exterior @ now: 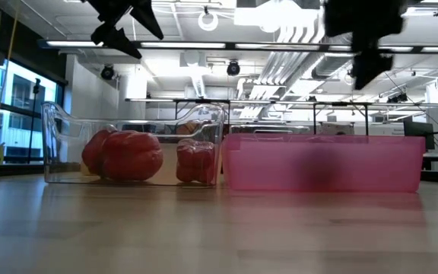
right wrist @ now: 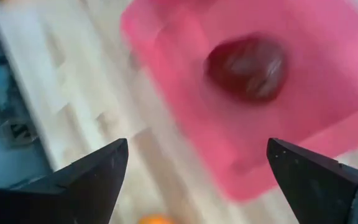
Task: Sort produce into baskets
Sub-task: Put the potato into the right transparent bin
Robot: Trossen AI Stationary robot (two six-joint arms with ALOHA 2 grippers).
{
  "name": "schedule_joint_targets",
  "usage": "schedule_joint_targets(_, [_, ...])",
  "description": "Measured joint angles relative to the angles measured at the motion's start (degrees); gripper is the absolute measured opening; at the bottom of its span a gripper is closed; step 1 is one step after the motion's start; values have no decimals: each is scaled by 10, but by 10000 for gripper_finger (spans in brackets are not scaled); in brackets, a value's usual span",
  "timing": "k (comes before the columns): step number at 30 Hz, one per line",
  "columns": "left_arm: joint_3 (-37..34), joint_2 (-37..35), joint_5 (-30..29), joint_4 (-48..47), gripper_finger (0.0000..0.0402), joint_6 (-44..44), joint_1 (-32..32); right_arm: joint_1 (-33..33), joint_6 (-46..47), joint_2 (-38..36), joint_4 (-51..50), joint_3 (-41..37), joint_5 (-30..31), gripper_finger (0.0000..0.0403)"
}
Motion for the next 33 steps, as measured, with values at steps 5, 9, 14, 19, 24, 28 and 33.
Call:
schedule_joint_targets(5, [0, 0, 0, 3, 395, 5, 0, 108, 126, -41, 12, -31, 24, 373])
schedule_joint_targets(9, [0, 0, 0, 3, 395, 5, 0, 181, 276, -48, -2, -37, 45, 373])
schedule_joint_targets(14, [0, 0, 0, 3, 395, 5, 0, 250, 301, -47, -27, -38, 38, 374])
schedule_joint_targets(19, [0, 0, 0, 3, 395, 5, 0, 288, 262, -25, -38, -44, 52, 374])
schedule_joint_targets(24, [0, 0, 0, 3, 395, 5, 0, 304, 217, 17, -33, -51, 32, 374])
schedule_joint_targets(28, [0, 0, 0, 3, 395, 5, 0, 326, 150, 56, -12, -51, 30, 374])
schedule_joint_targets(33, [0, 0, 2, 2, 395, 5, 0, 375, 86, 103, 12, -51, 45, 374])
